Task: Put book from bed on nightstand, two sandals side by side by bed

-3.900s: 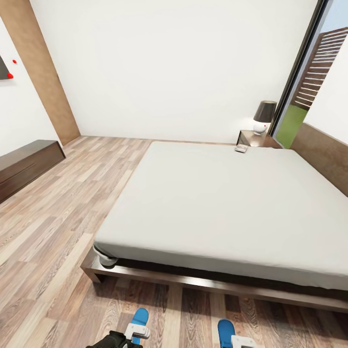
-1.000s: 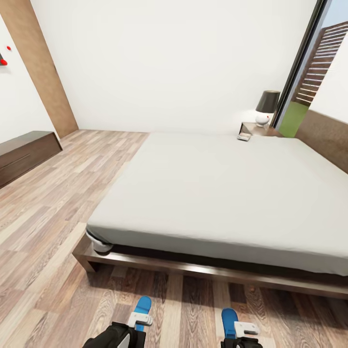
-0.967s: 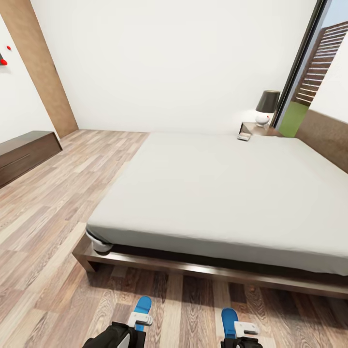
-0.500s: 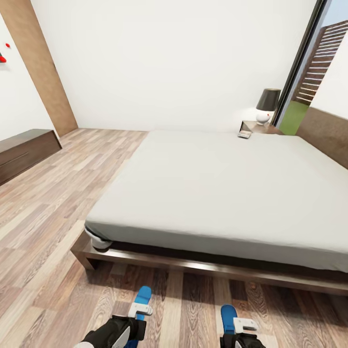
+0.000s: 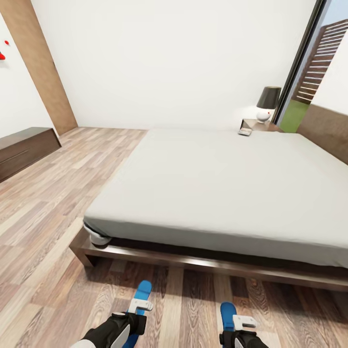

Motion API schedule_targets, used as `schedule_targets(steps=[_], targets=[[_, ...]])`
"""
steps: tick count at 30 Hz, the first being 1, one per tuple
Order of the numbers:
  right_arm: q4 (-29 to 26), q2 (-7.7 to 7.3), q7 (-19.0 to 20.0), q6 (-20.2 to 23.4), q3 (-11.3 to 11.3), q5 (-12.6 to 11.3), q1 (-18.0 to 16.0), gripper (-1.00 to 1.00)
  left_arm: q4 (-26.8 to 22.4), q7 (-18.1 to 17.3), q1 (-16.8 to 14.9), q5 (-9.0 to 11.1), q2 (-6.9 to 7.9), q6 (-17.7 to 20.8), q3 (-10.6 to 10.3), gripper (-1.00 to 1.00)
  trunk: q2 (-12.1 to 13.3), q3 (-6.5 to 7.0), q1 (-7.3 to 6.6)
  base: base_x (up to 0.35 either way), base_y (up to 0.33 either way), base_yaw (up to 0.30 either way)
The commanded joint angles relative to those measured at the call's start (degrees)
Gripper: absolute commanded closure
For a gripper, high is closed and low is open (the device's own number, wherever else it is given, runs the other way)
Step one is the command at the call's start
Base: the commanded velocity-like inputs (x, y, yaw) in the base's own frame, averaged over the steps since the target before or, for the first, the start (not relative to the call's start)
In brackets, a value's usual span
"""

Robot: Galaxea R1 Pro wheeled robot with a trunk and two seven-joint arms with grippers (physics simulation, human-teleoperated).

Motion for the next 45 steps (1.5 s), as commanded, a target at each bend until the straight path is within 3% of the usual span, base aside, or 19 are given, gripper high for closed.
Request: schedule_targets(steps=[1,17,22,45], targets=[[-0.1,-0.02,-0.5,0.3,0.5,-0.7,0.0,1.00,-0.1,-0.1,0.0,0.4,0.04,0.3,-0.3,1.00,-0.4,-0.23,0.22,0.000,0.000,0.000],[-0.1,0.02,-0.4,0.3,0.6,-0.6,-0.2,1.00,-0.1,-0.1,0.0,0.4,0.04,-1.1,-0.3,1.00,-6.9,-3.10,3.73,0.000,0.000,0.000],[-0.1,0.09,-0.4,0.3,0.5,1.5,-0.2,1.00,-0.1,-0.1,0.0,0.4,0.09,-1.2,-0.3,1.00,-8.9,-4.00,4.83,0.000,0.000,0.000],[-1.4,0.00,0.2,-0.1,0.6,2.7,-0.2,1.00,0.0,-0.4,0.2,0.4,0.06,-4.1,-0.3,1.00,-8.9,-4.00,4.83,0.000,0.000,0.000]])
